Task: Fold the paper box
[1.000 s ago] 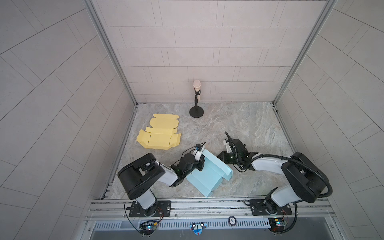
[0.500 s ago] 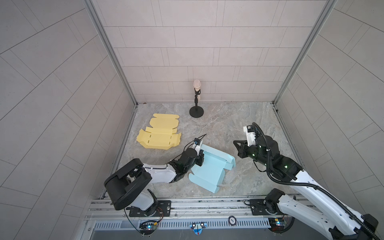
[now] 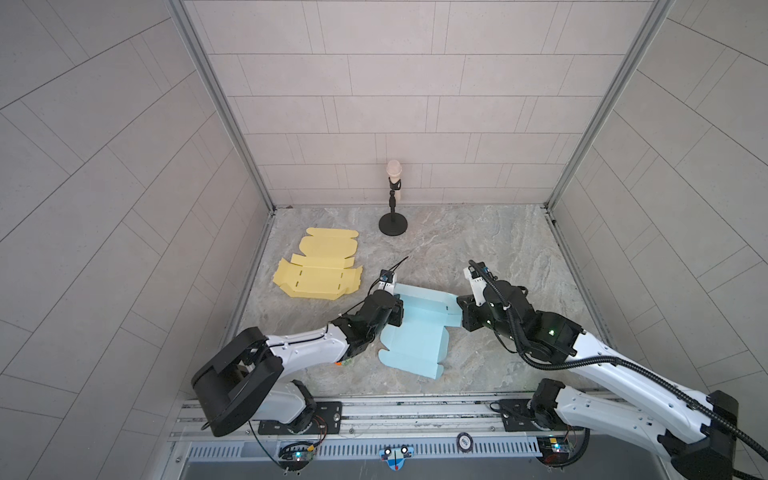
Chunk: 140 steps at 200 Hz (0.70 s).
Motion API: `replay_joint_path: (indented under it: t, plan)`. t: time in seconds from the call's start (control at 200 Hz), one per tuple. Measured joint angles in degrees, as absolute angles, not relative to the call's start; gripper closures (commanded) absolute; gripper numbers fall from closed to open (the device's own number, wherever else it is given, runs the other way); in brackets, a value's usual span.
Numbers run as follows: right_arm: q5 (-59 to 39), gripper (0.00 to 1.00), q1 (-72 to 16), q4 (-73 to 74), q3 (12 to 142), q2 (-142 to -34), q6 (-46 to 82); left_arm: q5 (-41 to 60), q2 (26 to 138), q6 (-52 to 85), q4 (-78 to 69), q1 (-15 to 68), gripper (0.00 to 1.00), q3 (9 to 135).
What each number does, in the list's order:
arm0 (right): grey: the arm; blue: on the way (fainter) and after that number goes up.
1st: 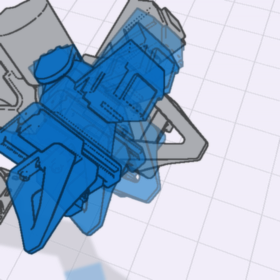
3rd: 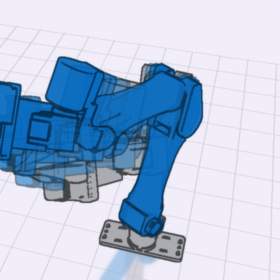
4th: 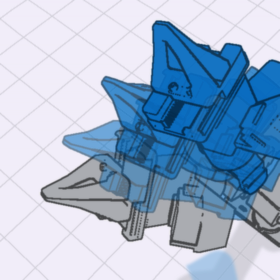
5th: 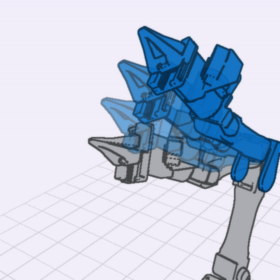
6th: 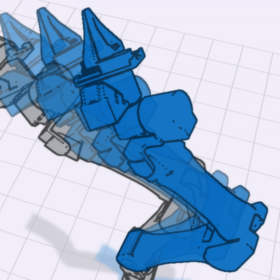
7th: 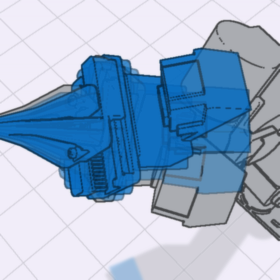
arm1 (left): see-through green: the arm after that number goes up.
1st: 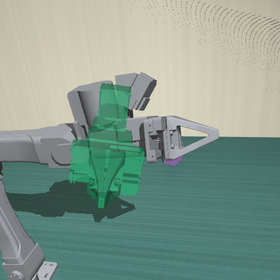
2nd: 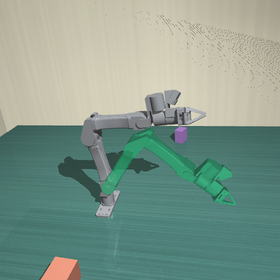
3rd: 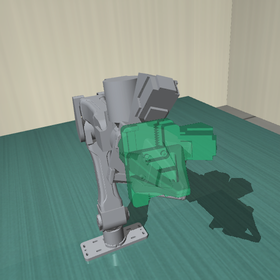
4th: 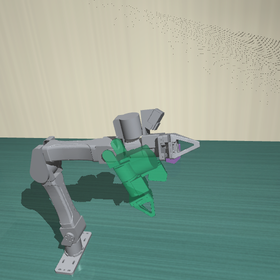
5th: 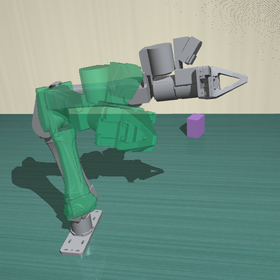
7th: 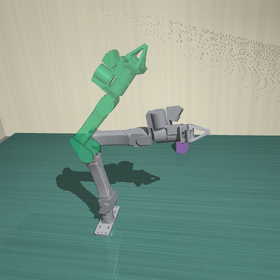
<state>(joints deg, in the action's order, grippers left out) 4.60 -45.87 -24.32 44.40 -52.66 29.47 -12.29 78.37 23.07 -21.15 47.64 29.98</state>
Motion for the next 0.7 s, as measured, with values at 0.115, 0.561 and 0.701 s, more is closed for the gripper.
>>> replay_joint_path:
  t: [0.115, 0.561, 0.701]
  plan:
    - [5.69, 1.0, -46.04, -24.38, 44.47, -55.46, 29.43, -12.56, 78.37, 23.9, -19.86, 47.66, 0.97, 30.0]
    - [7.62, 1.0, -48.12, -24.38, 45.1, -62.06, 28.1, -11.79, 78.37, 25.56, -21.17, 47.68, 0.97, 29.87]
    - [7.97, 0.93, -48.12, -23.59, 45.39, -62.76, 28.05, -10.5, 78.37, 25.52, -24.05, 47.7, 0.97, 29.3]
